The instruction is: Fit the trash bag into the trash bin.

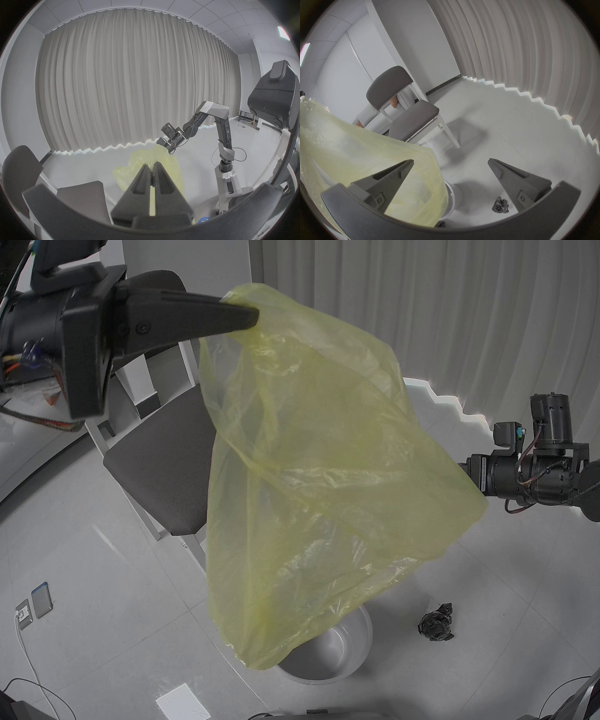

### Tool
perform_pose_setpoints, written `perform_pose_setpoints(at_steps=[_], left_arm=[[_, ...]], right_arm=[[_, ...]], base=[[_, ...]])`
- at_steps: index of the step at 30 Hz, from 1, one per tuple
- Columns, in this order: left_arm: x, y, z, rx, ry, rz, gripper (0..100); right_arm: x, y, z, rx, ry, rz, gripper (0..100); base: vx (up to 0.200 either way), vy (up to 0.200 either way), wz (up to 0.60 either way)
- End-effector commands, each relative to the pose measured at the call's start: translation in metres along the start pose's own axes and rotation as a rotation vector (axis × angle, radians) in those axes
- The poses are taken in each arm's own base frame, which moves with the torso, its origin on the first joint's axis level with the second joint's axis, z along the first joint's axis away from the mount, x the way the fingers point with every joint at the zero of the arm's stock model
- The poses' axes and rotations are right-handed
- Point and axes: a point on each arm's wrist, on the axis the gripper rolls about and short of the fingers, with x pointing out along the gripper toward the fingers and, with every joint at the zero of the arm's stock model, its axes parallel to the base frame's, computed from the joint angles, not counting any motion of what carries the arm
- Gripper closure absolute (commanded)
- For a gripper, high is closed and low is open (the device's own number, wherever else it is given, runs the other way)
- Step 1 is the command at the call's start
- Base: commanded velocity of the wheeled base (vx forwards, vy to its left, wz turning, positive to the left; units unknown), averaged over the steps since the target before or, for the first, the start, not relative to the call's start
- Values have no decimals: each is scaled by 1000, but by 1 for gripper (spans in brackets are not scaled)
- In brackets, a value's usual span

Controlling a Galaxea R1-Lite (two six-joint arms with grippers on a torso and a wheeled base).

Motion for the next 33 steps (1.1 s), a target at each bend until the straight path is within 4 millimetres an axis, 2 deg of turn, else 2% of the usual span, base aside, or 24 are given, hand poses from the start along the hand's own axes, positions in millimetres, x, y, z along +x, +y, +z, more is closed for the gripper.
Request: perform_pose_setpoints(at_steps=[1, 8, 18, 33], left_arm=[[0, 0, 0, 1, 1, 6, 100], [0, 1, -1, -1, 9, 16, 100], [-1, 3, -1, 0, 8, 30, 100], [-5, 5, 0, 2, 5, 46, 100]], right_arm=[[-6, 1, -9, 1, 27, 0, 0], [-16, 7, -15, -12, 59, 8, 0], [-9, 29, -30, -39, 121, 80, 0], [-8, 29, -35, -32, 135, 78, 0]], base=[[0, 0, 0], [0, 0, 0], [0, 0, 0], [0, 0, 0]])
